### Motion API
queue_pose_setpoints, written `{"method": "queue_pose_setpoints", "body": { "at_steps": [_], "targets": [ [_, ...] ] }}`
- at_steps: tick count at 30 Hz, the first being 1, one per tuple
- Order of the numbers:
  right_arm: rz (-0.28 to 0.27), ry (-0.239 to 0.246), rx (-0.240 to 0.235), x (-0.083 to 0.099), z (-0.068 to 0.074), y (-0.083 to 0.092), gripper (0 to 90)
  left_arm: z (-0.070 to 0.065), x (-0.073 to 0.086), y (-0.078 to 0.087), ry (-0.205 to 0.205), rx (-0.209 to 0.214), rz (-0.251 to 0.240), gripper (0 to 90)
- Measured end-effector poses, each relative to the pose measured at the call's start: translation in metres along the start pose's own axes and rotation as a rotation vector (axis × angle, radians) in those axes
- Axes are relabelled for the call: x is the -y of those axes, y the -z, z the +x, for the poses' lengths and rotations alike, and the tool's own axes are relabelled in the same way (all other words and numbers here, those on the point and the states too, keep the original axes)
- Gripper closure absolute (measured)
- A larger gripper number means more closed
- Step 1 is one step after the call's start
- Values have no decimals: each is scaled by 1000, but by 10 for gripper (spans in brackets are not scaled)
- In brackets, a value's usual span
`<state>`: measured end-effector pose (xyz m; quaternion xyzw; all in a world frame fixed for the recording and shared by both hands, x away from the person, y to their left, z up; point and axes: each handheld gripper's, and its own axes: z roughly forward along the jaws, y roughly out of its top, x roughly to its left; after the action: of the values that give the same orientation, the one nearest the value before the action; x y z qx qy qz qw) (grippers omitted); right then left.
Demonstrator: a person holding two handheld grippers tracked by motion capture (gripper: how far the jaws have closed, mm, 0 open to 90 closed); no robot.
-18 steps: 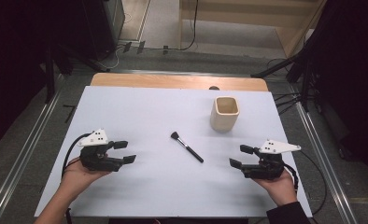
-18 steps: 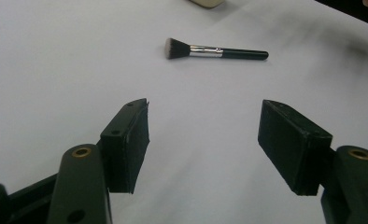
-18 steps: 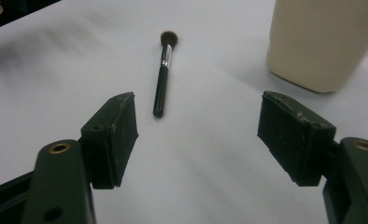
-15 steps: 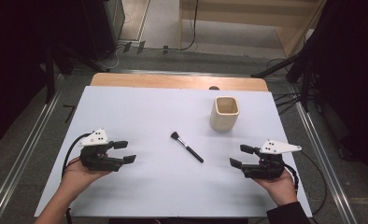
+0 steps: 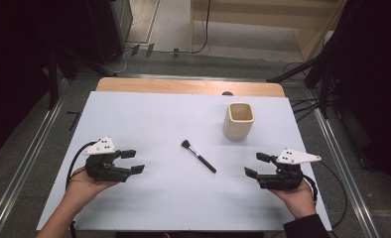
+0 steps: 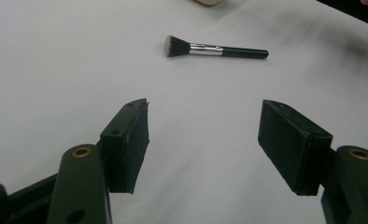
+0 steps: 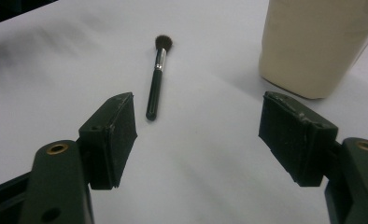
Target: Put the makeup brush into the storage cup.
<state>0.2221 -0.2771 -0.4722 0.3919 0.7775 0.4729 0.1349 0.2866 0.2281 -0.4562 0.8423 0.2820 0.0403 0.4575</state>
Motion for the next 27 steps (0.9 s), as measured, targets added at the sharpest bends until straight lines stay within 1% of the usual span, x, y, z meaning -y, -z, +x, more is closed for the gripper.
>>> {"method": "queue_pose_setpoints", "body": {
  "at_steps": [2,6,7,16,19,23,27],
  "targets": [
    [0,1,4,0,0,0,283,0,0,0,0,1,2,343],
    [10,-9,9,1,-1,0,282,1,0,0,16,4,6,341],
    [18,-17,14,1,-1,-1,283,1,0,0,16,3,5,340],
    [13,-11,20,1,-2,-1,282,1,0,0,13,5,7,338],
    [12,-19,15,1,-2,-1,282,1,0,0,9,6,8,338],
    [11,-14,14,1,-2,0,282,1,0,-2,4,2,17,338],
    [10,-10,13,1,-1,0,282,1,0,-1,3,1,15,338]
  ]
}}
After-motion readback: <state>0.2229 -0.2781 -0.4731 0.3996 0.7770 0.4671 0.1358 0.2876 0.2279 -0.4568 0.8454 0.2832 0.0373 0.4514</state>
